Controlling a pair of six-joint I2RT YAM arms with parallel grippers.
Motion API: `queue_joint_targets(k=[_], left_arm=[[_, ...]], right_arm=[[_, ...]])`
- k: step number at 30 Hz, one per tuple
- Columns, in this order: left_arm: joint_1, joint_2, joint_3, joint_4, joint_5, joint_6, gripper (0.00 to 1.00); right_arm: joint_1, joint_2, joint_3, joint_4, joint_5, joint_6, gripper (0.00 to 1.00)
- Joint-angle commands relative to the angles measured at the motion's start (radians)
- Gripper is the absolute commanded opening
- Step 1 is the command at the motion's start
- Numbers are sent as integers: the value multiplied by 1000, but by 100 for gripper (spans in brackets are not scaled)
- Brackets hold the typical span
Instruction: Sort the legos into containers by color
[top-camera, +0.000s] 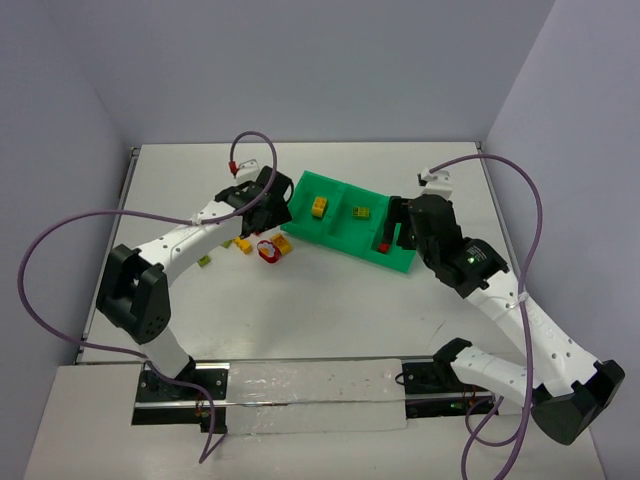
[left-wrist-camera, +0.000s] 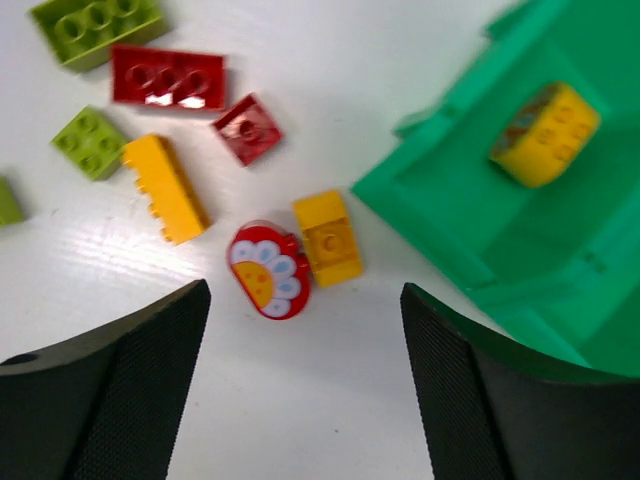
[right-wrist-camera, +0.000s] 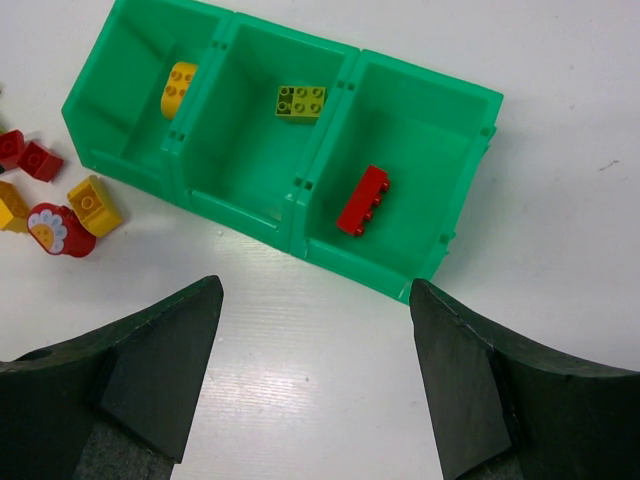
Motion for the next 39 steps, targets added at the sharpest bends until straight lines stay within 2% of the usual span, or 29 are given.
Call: queue_joint_targets(k=[1,2,4,12,20,29,31,37,39], left_arm=[[53,14,-34,-65,-97,-206,92],[75,34,-34,-83,-96,-231,97],[108,48,-44,-84,-81,-247,96],[196,77,-120,55,9,-213,81],[206,138,-122,72,20,-225,71],[207,157,-189,121,42,-237,57],[207,161,-200,128,45,-237,49],[194,115,-147,55,-5,-194,9],[161,60,-115,23,-35,-164,4]], right_arm=[[-5,-2,4,44,-9,8,83],[-5,-6,2,43,-10,8,83],[-5,-11,0,36,-11,10,83],[-5,-37,-14,20,2,10,83],[-5,-36,-10,15,3,10,83],[-5,-24,-5,16,5,12,83],[-5,-22,-2,18,5,10,83],[-5,-11,7,24,3,8,83],[-5,-10,9,28,2,8,83]])
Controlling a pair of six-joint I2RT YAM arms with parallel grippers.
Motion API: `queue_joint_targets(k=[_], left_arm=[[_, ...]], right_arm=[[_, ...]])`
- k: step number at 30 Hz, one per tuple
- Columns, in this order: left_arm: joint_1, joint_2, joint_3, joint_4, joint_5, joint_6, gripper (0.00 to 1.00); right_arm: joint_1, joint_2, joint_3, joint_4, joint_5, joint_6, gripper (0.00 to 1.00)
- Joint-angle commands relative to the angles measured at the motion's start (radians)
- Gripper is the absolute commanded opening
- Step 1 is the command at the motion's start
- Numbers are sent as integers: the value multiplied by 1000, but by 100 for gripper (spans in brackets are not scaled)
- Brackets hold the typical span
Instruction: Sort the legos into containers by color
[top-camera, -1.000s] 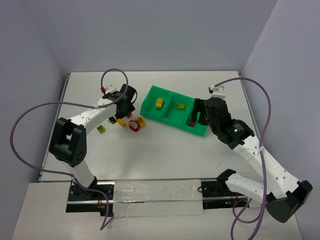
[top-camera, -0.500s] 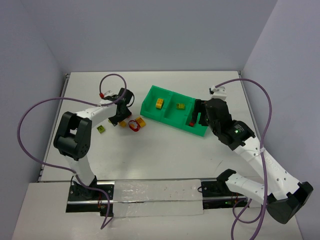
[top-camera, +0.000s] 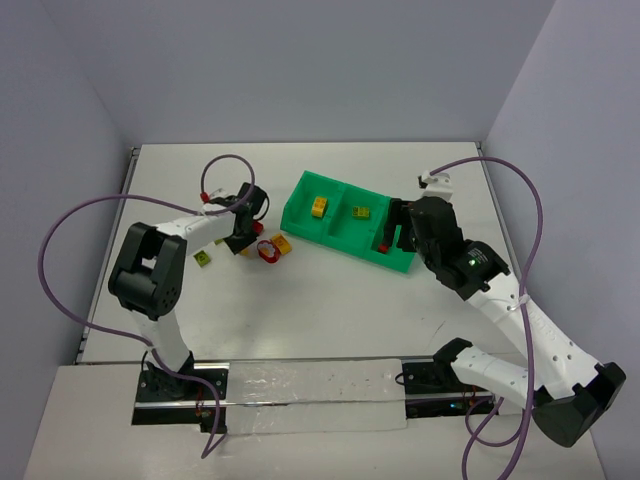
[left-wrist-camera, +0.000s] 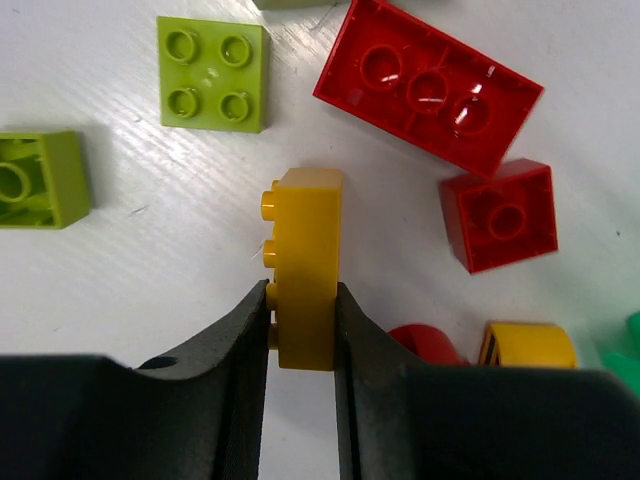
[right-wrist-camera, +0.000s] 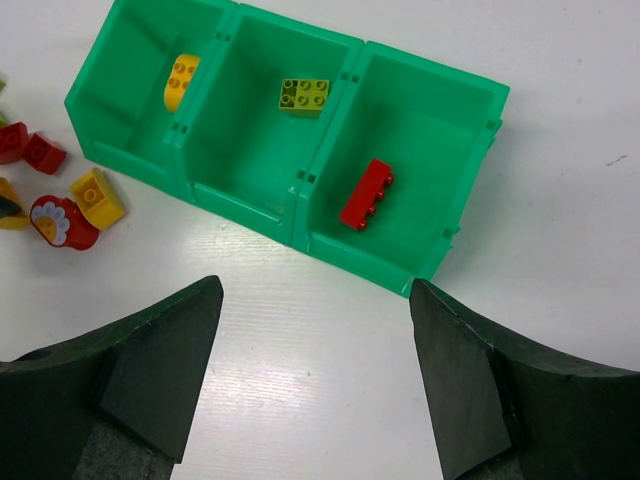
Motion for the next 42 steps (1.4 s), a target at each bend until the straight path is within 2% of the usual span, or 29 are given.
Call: queue_joint_targets(k=[1,3,5,7,14,19,20,21,22,25,26,29,33,37,42], left_arm=[[-54,-118,104,-60,-95,64,3],[-102,-175,132,-45,-90,170,0],[-132,-210,148,50,-33,261,1],[-160,-195,208,82,30,325,1],[-179,42,514,42,120,427,2],[-178,178,664,27,161,455,6],[-179,205,694,19,170,459,12],[-179,229,720,7,172,461,22],[-179,260,744,-8,165,457,43],[-179,283,803,-41,146,454,80],[-179,273,802,-39,141,454,86],[-180,223,757,-30,126,454,87],[-180,101,636,-35,82,428,82],[-183,-72,362,12,69,381,76],[-195,-196,143,79,106,315,69]], right_arm=[[-5,4,24,31,18,5,83],[-5,7,17,38,17,1,83],[-5,12,14,41,17,2,83],[-6,17,14,41,17,6,83],[-5,-19,11,13,43,6,83],[-5,-37,16,-19,71,4,83],[-5,-42,15,-22,75,5,83],[-5,-45,14,-24,75,6,83],[-5,-46,15,-27,75,7,83],[-4,-51,15,-35,79,8,83],[-4,-53,14,-35,80,8,83],[-6,-53,11,-33,77,13,83],[-3,-50,8,-26,65,17,83],[-5,-45,2,-5,49,19,83],[-5,-14,2,17,25,22,83]])
